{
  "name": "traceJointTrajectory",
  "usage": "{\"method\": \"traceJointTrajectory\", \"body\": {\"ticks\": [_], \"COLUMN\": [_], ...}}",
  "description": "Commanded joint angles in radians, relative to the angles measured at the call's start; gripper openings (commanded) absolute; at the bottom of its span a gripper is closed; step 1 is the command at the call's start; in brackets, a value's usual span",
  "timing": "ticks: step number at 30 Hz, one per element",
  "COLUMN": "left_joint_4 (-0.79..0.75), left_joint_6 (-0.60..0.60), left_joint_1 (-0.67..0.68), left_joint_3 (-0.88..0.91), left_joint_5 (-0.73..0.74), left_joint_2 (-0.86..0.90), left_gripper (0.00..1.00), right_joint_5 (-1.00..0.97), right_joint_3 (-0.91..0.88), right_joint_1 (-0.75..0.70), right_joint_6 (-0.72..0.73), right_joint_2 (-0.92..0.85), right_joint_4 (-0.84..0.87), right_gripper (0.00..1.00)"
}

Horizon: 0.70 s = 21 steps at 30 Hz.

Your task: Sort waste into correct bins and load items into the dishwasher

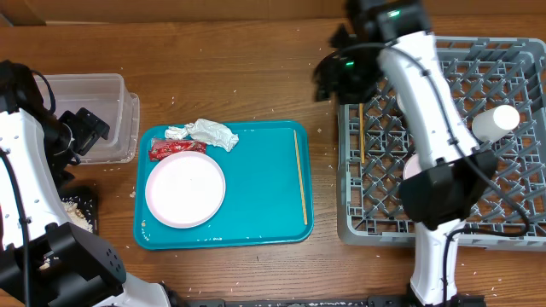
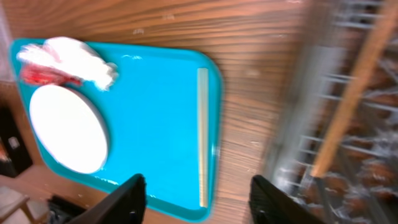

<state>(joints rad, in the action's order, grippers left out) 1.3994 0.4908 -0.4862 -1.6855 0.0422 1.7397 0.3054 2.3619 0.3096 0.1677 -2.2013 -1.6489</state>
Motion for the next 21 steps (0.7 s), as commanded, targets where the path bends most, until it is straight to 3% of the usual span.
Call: {"method": "traceJointTrajectory", "body": {"ticks": [1, 7, 16, 21], "left_joint_4": [0.001, 0.013, 0.016, 0.014], "left_joint_6": [-0.011, -0.012, -0.012, -0.012], "left_joint_1": [0.002, 0.002, 0.002, 0.002], "left_joint_3": [0.002, 0.002, 0.002, 0.002], "left_joint_5": [0.011, 0.011, 0.011, 0.011], "left_joint_2": [0.006, 0.006, 0.006, 0.006], "left_gripper": [1.0, 1.0, 1.0, 1.0], "right_joint_5": [-0.082, -0.249, -0.233, -0.225], "right_joint_3": [-0.032, -0.225, -0.564, -0.59], "right_joint_1": [0.108, 0.239, 0.276, 0.276], "right_joint_6": [0.097, 0.204, 0.204, 0.192], "right_joint_2": [0.028, 0.028, 0.028, 0.028], "right_joint_4": [0.052, 0.181, 0.41, 0.444], "right_gripper": [0.65, 0.79, 0.79, 0.79]}}
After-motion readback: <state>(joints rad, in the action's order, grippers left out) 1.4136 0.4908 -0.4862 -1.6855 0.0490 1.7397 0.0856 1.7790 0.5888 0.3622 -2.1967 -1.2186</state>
